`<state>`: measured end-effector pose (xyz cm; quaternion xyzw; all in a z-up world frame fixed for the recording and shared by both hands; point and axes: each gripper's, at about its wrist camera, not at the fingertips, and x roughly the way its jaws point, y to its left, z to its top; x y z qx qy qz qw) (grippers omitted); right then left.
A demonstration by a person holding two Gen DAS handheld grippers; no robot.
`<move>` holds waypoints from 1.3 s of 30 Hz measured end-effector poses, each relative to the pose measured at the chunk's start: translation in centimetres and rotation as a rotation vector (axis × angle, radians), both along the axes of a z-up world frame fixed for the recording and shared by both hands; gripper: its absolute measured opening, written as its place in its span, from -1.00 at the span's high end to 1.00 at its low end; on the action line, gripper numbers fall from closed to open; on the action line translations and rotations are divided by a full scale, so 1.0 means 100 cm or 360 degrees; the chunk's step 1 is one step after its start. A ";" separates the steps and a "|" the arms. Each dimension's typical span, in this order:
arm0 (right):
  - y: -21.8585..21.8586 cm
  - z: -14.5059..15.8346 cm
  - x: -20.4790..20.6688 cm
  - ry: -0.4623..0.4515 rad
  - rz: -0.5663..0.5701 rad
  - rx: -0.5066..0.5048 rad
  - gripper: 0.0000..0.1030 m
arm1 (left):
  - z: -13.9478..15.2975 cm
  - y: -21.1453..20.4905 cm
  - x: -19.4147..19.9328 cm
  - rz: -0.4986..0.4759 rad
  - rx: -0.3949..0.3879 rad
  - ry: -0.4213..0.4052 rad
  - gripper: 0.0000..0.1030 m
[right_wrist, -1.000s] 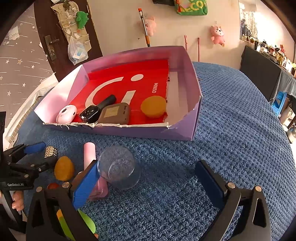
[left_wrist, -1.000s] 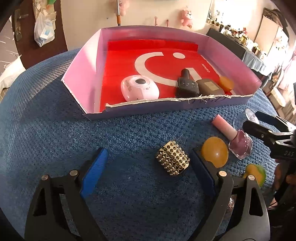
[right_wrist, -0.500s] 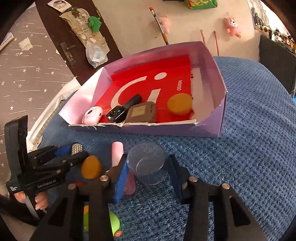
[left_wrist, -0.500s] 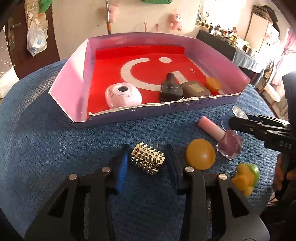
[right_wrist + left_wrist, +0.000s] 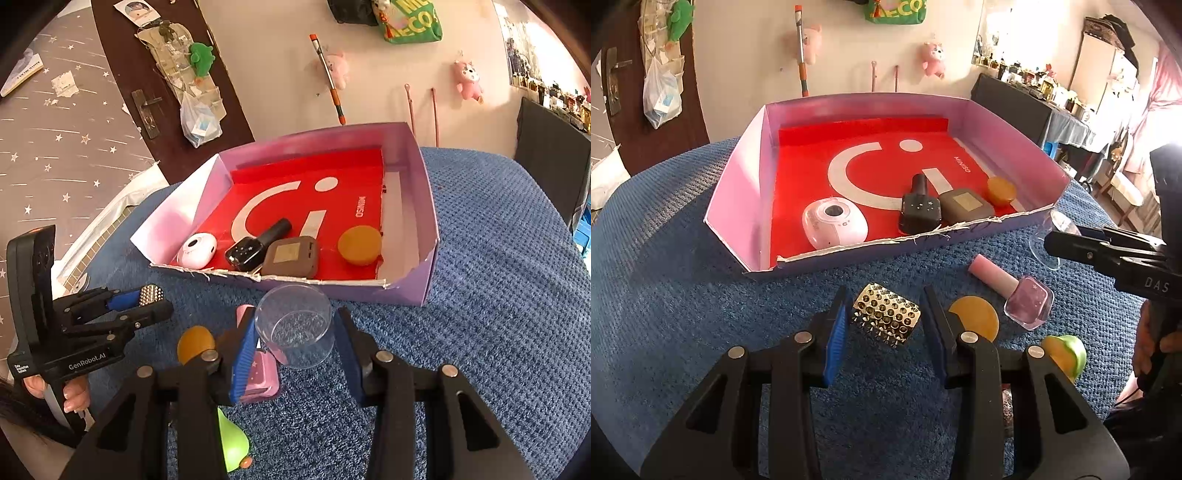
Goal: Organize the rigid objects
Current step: 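Carry both items into the red tray, lower them and open both tools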
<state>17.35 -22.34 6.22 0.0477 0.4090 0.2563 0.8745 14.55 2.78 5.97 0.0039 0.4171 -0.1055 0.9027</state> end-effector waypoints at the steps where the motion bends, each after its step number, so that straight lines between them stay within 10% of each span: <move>1: 0.001 -0.001 0.000 0.0003 0.0002 -0.0001 0.14 | -0.001 0.000 0.000 0.0000 0.0001 -0.0001 0.30; 21: 0.008 0.032 0.021 -0.0156 0.0073 -0.0014 0.15 | 0.037 -0.005 0.035 -0.0106 -0.0016 -0.0127 0.30; 39: 0.051 0.001 0.136 0.0077 0.0144 -0.0372 0.15 | -0.003 -0.031 0.145 -0.0220 0.0142 0.0207 0.30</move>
